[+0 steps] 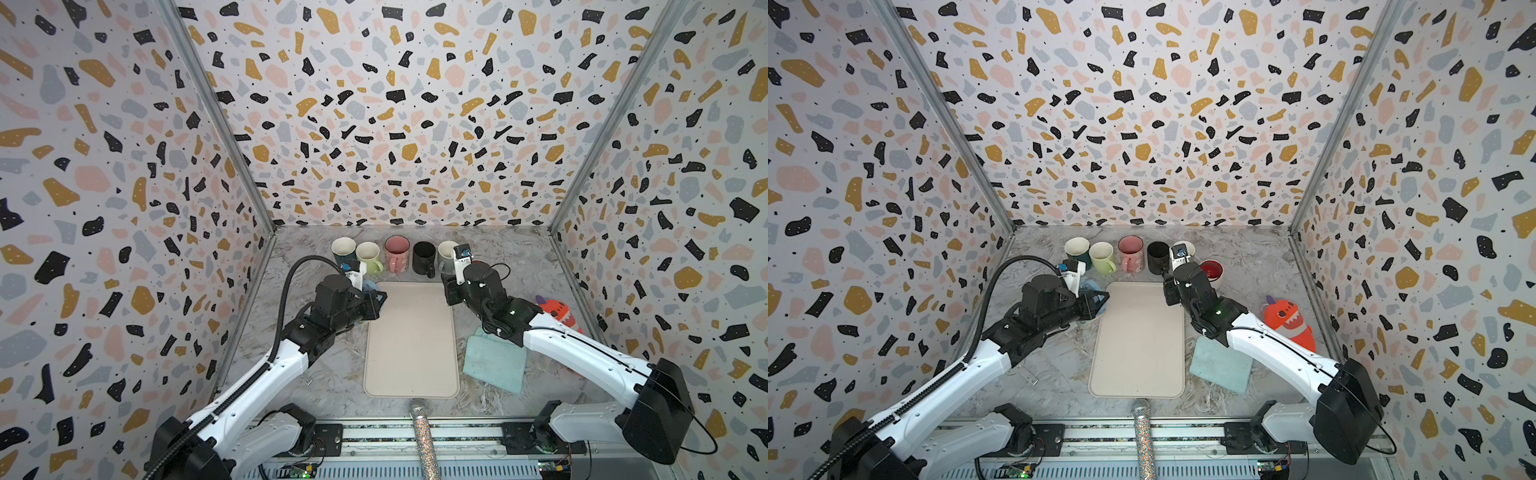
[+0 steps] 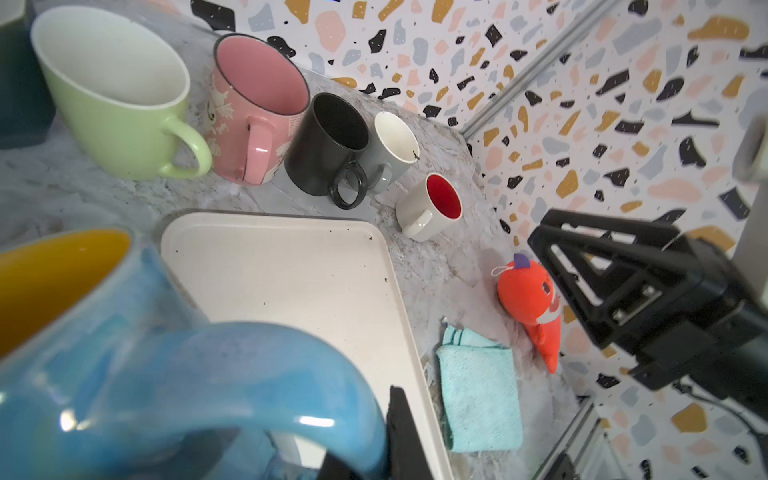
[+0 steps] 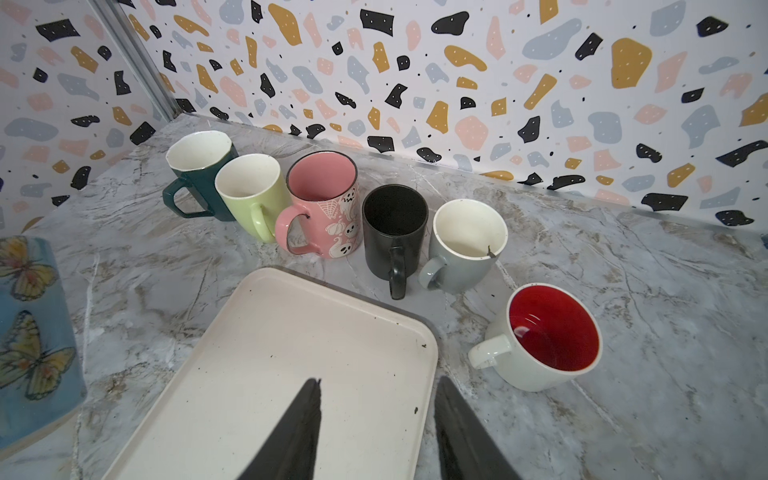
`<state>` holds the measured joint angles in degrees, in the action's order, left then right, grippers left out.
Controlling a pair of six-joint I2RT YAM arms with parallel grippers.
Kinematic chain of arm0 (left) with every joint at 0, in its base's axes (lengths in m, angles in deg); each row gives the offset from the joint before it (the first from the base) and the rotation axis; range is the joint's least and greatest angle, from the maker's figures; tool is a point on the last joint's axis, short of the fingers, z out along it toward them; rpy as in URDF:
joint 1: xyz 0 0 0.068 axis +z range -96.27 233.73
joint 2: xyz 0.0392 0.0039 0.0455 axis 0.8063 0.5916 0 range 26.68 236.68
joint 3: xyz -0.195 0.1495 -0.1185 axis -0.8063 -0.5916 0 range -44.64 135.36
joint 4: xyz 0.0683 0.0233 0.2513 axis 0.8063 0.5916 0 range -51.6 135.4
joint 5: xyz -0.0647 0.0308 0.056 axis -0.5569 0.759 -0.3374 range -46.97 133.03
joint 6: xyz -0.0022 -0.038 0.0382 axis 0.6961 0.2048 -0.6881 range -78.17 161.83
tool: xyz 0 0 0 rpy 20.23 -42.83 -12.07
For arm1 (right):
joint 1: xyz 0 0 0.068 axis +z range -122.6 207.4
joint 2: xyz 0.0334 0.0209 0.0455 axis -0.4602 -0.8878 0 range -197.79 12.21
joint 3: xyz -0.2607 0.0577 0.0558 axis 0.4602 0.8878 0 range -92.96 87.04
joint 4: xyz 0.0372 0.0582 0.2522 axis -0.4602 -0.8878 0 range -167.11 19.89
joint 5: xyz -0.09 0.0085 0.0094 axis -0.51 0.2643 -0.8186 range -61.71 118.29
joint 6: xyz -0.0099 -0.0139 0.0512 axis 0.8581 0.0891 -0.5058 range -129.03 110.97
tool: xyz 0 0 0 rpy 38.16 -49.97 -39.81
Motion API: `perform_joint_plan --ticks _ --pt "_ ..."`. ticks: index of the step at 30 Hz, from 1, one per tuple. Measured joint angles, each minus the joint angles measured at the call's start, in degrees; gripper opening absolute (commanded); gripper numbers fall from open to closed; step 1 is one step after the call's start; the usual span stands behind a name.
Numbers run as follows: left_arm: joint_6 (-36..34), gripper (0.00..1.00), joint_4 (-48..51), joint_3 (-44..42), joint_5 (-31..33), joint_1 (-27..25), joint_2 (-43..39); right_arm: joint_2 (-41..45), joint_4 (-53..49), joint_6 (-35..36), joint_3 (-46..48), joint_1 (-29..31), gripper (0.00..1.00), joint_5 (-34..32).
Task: Turn the mug right side up
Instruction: 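Raise the blue mug toward the right gripper while the right gripper reaches in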
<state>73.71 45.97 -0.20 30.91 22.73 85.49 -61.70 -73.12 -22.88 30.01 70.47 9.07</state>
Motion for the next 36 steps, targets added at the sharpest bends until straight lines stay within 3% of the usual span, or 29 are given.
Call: perform_joint_plan --ticks 6,12,20,29,36 --pt "-13.94 0.00 -1.53 -0.09 8.66 -10.25 -1.36 0.35 -0.11 2.58 -0.02 0.00 0.45 2.99" --pt "-25.75 0.00 -10.99 -3.85 17.55 -18.67 -1.38 0.35 -1.77 5.49 -1.66 0.00 0.45 10.51" --pt "-37.20 0.00 -22.71 -11.32 29.14 -23.61 -0.96 0.35 -4.79 7.91 -7.30 -0.35 0.52 22.21" --pt "-49.27 0.00 -34.60 -11.96 44.15 -27.91 2.16 -1.77 -8.61 10.60 -11.96 -1.88 0.58 37.18" --pt "-58.49 0.00 -40.89 -12.68 51.93 -30.45 6.14 -3.45 -10.82 12.61 -14.43 -2.62 0.62 42.75"
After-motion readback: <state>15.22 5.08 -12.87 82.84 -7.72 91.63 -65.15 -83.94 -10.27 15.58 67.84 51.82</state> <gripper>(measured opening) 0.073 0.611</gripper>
